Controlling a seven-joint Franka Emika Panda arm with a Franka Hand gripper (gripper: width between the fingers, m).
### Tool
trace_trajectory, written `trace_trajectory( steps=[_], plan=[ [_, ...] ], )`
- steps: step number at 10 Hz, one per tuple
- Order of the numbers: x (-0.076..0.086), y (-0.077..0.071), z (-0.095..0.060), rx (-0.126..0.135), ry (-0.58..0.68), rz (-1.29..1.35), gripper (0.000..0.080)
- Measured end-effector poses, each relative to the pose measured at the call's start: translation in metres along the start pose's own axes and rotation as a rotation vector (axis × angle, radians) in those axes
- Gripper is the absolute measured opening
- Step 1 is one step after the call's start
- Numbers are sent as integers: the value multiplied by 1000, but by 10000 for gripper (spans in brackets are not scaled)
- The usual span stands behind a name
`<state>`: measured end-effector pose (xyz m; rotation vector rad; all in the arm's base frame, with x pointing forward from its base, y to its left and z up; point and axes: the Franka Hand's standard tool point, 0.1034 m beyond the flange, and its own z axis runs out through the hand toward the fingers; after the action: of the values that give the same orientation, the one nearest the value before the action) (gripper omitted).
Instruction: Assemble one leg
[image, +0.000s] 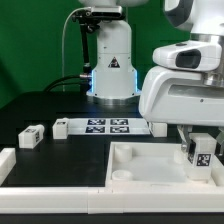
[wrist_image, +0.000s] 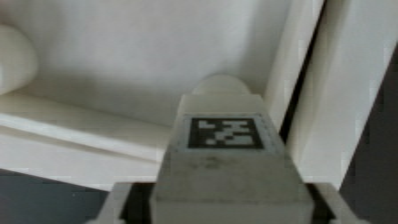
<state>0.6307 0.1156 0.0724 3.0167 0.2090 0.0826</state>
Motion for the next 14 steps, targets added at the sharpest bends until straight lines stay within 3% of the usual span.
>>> trace_trajectory(
  steps=[4, 8, 11, 14],
  plan=[
    [0, 0, 0, 6, -1, 286, 291],
    [-2, -7, 1, 30, 9, 898, 291],
    [-4, -7, 3, 24, 2, 1338, 291],
    [-4, -6, 4, 30, -9, 1477, 292]
  ],
)
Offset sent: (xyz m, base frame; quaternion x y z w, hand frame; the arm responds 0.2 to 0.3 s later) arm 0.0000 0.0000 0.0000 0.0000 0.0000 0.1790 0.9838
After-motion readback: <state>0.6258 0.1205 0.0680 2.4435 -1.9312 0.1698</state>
